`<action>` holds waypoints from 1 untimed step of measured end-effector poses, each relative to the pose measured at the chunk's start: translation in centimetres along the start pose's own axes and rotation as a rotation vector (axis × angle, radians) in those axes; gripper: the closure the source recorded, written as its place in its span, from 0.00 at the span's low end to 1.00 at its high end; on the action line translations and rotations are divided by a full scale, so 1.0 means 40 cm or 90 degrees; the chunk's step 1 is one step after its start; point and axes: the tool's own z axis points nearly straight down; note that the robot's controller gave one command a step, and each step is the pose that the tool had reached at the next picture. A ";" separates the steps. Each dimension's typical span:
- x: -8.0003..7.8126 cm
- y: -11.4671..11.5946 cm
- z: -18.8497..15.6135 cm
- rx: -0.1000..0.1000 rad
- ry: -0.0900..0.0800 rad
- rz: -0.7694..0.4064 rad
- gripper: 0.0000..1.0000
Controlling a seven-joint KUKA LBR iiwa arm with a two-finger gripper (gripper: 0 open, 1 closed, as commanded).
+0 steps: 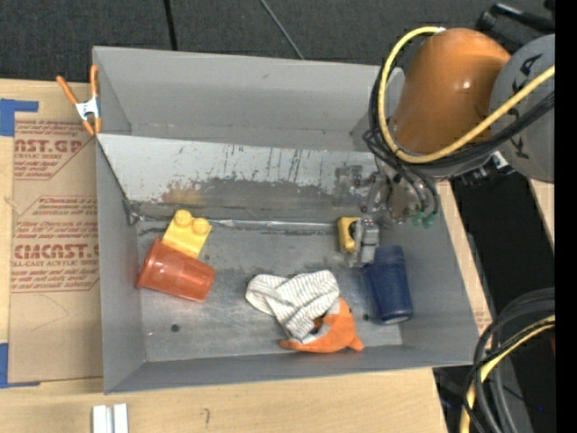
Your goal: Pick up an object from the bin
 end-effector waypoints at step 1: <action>-0.003 0.000 -0.012 0.000 -0.005 0.000 0.00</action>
Offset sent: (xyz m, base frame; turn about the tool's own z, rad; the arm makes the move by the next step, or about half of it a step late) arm -0.0354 0.0278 -0.1711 -0.4199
